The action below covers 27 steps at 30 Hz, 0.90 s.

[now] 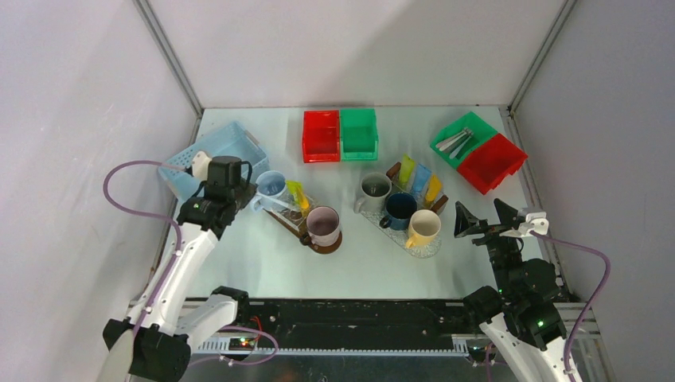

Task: Prepare toiletry sets of a toothbrush and toothpaste on the tray
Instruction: Adjust the toothbrush in the toothpaste holder.

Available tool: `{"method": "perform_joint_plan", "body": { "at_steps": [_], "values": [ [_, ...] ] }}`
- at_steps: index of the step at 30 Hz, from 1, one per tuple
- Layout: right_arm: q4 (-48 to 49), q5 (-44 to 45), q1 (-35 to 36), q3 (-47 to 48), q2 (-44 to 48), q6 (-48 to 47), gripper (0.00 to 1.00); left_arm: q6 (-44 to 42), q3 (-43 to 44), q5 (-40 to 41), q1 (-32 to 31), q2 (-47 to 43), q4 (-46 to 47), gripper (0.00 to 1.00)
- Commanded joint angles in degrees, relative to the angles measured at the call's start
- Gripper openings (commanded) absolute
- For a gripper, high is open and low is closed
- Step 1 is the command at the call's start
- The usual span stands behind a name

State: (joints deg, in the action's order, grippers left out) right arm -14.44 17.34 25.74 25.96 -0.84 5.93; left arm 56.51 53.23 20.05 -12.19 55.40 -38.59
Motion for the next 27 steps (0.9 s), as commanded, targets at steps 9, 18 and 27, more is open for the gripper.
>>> {"method": "perform_joint_plan", "body": {
  "at_steps": [9, 18, 27],
  "values": [
    [1.80, 0.23, 0.28, -0.38, 4.72, -0.71, 0.99, -1.16, -1.00, 4.04, -2.59, 0.91, 2.11, 0.17],
    [1.83, 0.23, 0.28, -0.36, 4.71, -0.75, 0.99, -0.82, -1.96, 4.33, -3.26, 0.76, 2.98, 0.27],
    [1.81, 0.23, 0.23, -0.35, 4.79, -0.76, 0.99, -0.45, -2.65, 6.43, -3.41, -1.92, 2.45, 0.44]
  ]
}}
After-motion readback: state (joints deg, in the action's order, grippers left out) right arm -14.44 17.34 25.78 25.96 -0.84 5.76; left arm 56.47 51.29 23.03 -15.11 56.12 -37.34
